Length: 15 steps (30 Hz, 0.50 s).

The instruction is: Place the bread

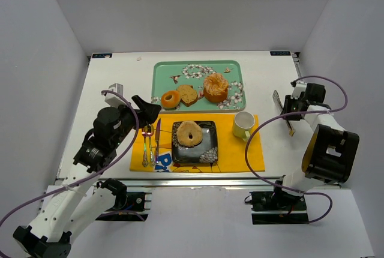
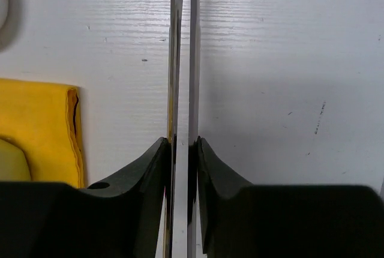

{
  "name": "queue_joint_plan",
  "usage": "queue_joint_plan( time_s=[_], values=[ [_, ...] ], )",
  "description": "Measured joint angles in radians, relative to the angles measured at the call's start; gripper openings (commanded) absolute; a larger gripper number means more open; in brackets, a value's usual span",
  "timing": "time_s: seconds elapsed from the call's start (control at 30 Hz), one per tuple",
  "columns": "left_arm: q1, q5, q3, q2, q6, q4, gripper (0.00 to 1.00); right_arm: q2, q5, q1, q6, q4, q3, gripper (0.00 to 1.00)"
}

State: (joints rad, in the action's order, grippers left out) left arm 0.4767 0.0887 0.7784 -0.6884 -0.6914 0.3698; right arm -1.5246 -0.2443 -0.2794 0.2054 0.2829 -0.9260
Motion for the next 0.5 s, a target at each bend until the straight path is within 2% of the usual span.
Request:
queue_joint_plan(
  time_s=[0.13, 0.17, 0.23, 0.5],
  values=[
    [0.000, -0.005, 0.000, -0.021, 0.003, -0.010, 0.88, 0.000, 0.018, 0.005, -0.020, -0.052, 0.041, 0.54],
    [0.000, -0.007, 0.000, -0.024, 0.003, -0.012, 0.88, -0.001, 0.023, 0.005, -0.022, -0.061, 0.048, 0.63],
    [0.000, -0.008, 0.000, -0.024, 0.003, -0.013, 0.88, -0.003, 0.032, 0.003, -0.024, -0.078, 0.064, 0.72],
    [0.000, -0.008, 0.000, -0.024, 0.003, -0.020, 0.88, -0.014, 0.022, -0.034, 0.006, -0.069, 0.065, 0.84]
  ],
)
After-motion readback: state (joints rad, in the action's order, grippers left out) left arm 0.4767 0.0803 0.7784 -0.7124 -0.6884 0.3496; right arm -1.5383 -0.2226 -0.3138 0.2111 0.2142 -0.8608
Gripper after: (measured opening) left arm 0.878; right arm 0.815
